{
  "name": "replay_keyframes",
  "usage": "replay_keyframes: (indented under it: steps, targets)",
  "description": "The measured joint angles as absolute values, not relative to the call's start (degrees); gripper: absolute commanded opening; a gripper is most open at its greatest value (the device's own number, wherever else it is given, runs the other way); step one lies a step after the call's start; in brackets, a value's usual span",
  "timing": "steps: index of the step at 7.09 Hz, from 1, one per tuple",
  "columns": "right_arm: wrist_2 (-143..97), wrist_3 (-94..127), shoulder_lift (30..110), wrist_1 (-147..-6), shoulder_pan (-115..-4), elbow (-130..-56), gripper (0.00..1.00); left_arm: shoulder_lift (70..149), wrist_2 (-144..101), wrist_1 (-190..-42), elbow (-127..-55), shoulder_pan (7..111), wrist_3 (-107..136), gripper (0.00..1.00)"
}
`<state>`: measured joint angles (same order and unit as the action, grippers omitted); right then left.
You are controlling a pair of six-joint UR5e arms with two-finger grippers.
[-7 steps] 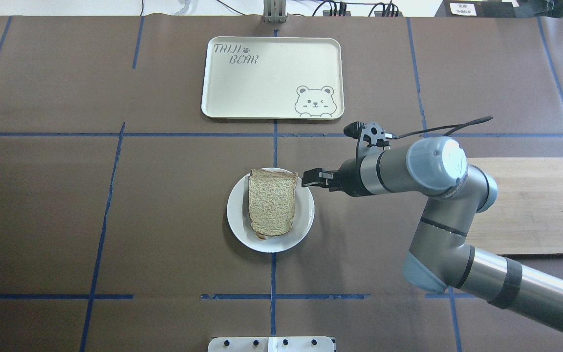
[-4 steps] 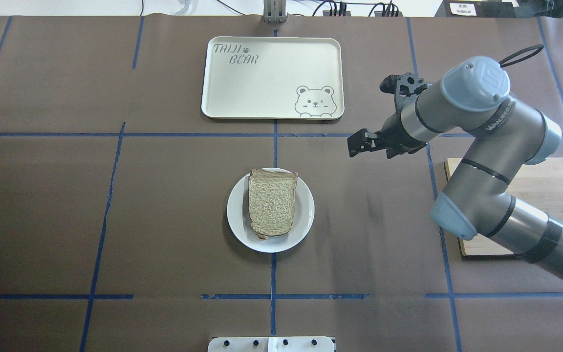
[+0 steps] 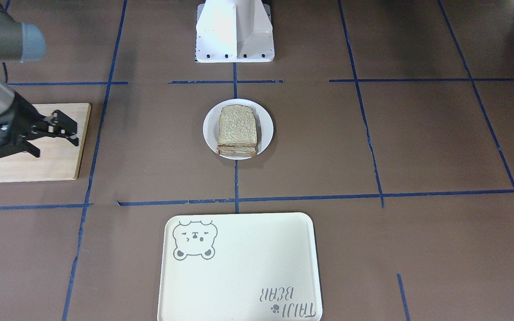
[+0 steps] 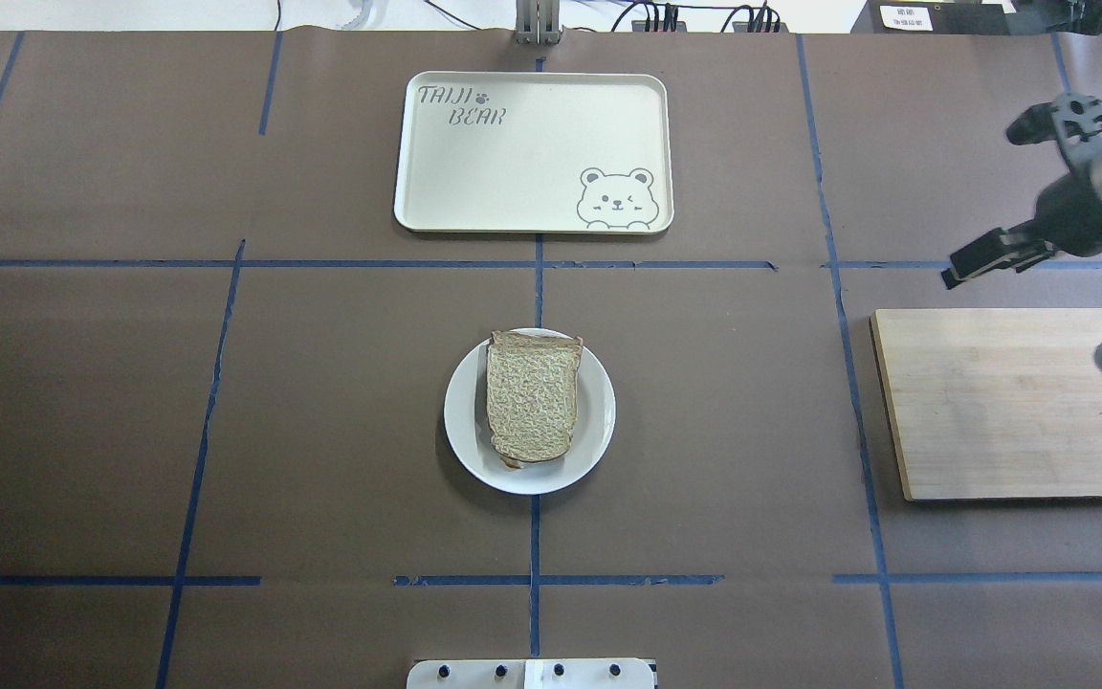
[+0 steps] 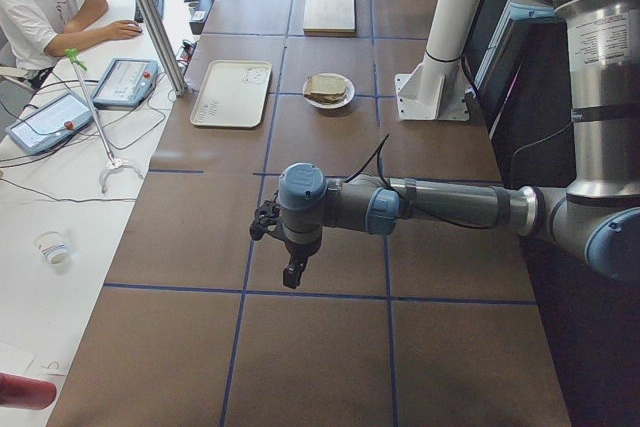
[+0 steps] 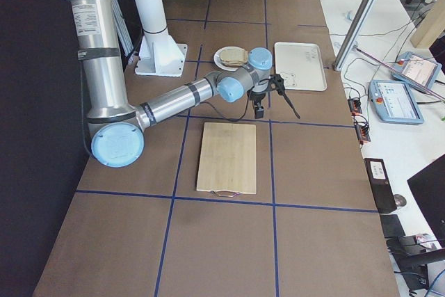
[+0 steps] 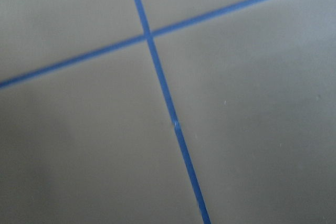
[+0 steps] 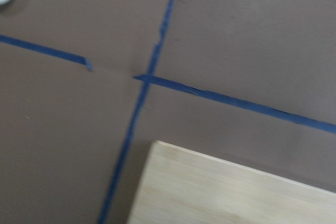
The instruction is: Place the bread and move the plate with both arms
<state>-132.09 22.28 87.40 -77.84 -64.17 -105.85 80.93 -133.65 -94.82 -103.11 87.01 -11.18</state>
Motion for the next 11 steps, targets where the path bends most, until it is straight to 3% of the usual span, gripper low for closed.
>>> replay_keyframes:
  steps: [2, 5, 9, 11]
  targets:
    - [-133.41, 5.68, 96.05, -79.66, -72.80, -105.70, 1.00, 86.22, -133.75, -96.83, -99.02, 87.01, -10.88, 1.00]
    - [-134.03, -14.03, 100.84, -94.08, -85.94, -105.92, 1.00, 90.71, -138.46, -97.28, -94.83, 86.94, -10.42, 1.00]
    - [-134.16, -16.03, 102.26, -96.65, -88.43, -105.96, 1.00, 90.96, -154.32, -101.58, -95.82, 83.95, -2.90, 1.00]
    - [-134.26, -15.88, 102.08, -96.68, -88.46, -105.83, 1.00, 90.99, -156.27, -117.73, -95.45, 79.26, 18.76, 1.00]
